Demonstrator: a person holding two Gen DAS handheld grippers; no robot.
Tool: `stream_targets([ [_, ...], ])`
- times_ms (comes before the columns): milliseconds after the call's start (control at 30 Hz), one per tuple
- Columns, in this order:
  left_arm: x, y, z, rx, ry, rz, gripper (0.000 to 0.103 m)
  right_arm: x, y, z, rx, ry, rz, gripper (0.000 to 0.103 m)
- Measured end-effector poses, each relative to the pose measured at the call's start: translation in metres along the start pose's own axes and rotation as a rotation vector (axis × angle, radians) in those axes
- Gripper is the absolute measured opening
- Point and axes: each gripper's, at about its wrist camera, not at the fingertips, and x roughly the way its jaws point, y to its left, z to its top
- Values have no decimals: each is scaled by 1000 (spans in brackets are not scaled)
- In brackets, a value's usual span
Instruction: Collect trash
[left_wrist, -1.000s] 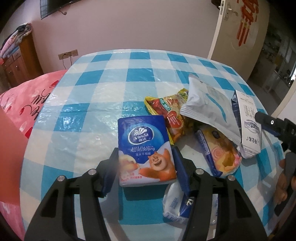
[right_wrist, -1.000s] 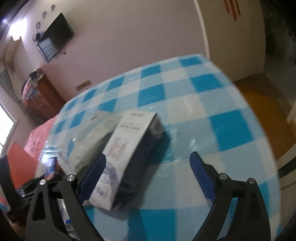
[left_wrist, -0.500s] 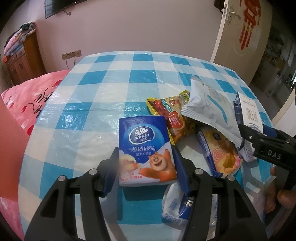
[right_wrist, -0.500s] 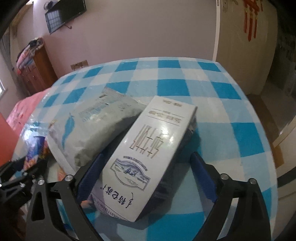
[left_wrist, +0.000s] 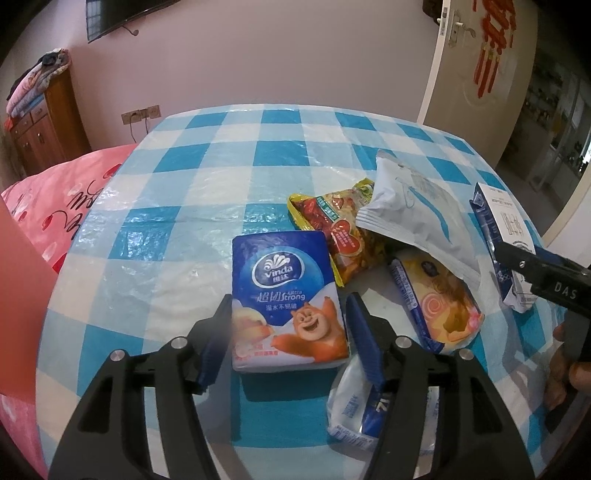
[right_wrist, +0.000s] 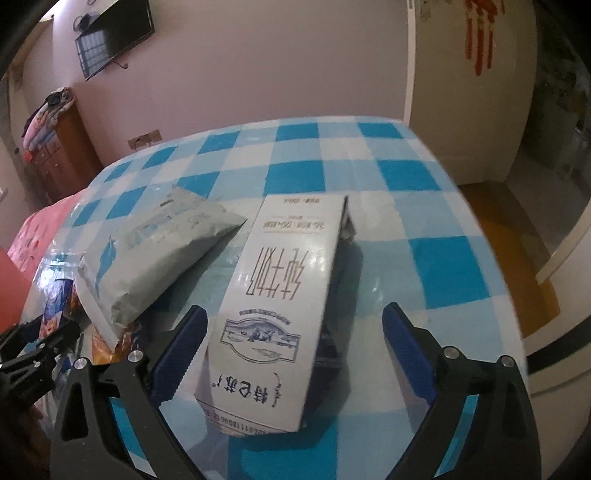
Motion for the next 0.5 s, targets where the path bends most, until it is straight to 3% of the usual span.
stream_targets([
  [100,0,0,0,0,-4,1,62,-1,4,2,-16,-26,-14,90],
  [133,0,0,0,0,-4,1,62,0,5,2,-24,-21,-27,77],
  [233,0,0,0,-3,-4,-3,62,4,4,3,-20,-15,-29,71],
  [500,-1,4,0,-23,-1,-3,58,1,3,0,-4,-26,0,66],
])
